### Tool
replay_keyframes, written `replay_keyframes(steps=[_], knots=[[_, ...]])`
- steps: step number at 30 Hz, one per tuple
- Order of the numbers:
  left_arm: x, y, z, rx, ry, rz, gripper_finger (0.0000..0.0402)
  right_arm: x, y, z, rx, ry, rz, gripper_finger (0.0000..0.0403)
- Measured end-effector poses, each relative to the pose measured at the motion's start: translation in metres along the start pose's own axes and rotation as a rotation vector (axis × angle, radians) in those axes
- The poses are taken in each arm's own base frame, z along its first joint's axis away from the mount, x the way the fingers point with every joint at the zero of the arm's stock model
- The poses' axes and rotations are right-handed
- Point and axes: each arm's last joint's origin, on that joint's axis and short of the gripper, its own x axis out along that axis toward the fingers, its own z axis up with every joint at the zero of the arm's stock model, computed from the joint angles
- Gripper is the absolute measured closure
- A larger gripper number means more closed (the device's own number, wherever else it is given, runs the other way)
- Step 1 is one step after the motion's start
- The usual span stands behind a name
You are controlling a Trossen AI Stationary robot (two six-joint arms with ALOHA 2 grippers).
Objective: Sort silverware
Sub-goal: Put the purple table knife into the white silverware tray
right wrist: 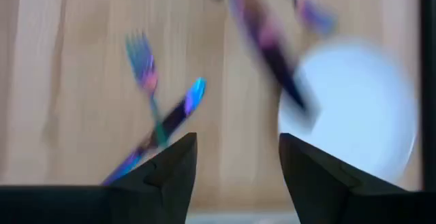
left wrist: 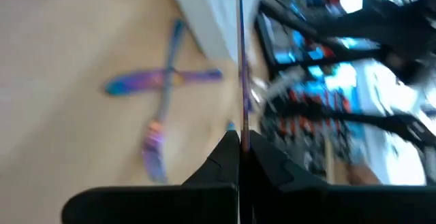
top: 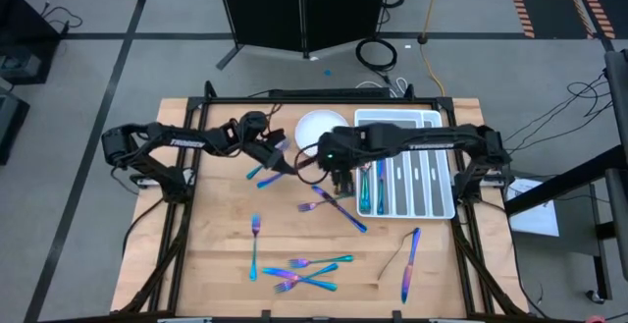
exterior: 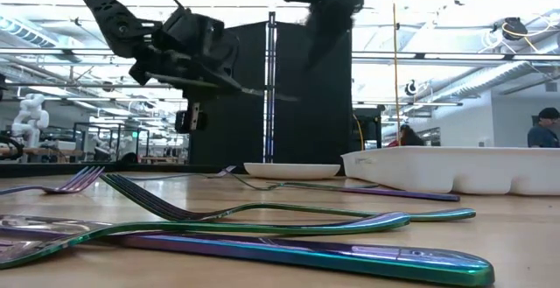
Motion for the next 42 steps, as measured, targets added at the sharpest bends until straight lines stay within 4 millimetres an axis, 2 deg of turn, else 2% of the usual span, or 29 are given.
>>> replay_keyframes(steps=[4, 8, 11, 13, 18, 22, 29, 35, 38, 42], knots=[[-0.004, 0.006, 0.006, -0.073, -0.13, 0.099, 0.0394, -0.032, 0.002, -0.024, 0.179, 0.121, 0.002, 0.0199], [0.009, -0.008, 0.006, -0.066, -0.286, 0.105, 0.0394, -0.062, 0.013, -0.047, 0.324, 0.152, -0.01, 0.0204], [0.026, -0.022, 0.003, -0.064, -0.441, 0.054, 0.0394, -0.086, 0.023, -0.065, 0.415, 0.095, -0.025, 0.0205], [0.041, -0.03, -0.001, -0.131, -0.548, 0.002, 0.0394, -0.099, 0.029, -0.078, 0.459, 0.059, -0.041, 0.0206], [0.087, -0.049, -0.007, -0.217, -0.722, -0.026, 0.0394, -0.119, 0.041, -0.11, 0.486, -0.015, -0.068, 0.0206], [0.135, -0.075, 0.0, -0.202, -0.837, -0.029, 0.0394, -0.123, 0.045, -0.135, 0.431, -0.026, -0.067, 0.0206], [0.208, -0.093, 0.044, -0.224, -1.027, 0.085, 0.0394, -0.122, 0.048, -0.169, 0.322, -0.038, -0.04, 0.0206], [0.261, -0.102, 0.061, -0.247, -0.959, 0.162, 0.0394, -0.124, 0.045, -0.181, 0.314, -0.052, -0.032, 0.0206], [0.28, -0.1, 0.064, -0.281, -0.891, 0.216, 0.0394, -0.126, 0.044, -0.183, 0.298, -0.068, -0.028, 0.0206], [0.296, -0.087, 0.063, -0.356, -0.821, 0.266, 0.0394, -0.129, 0.043, -0.183, 0.292, -0.094, -0.022, 0.0206]])
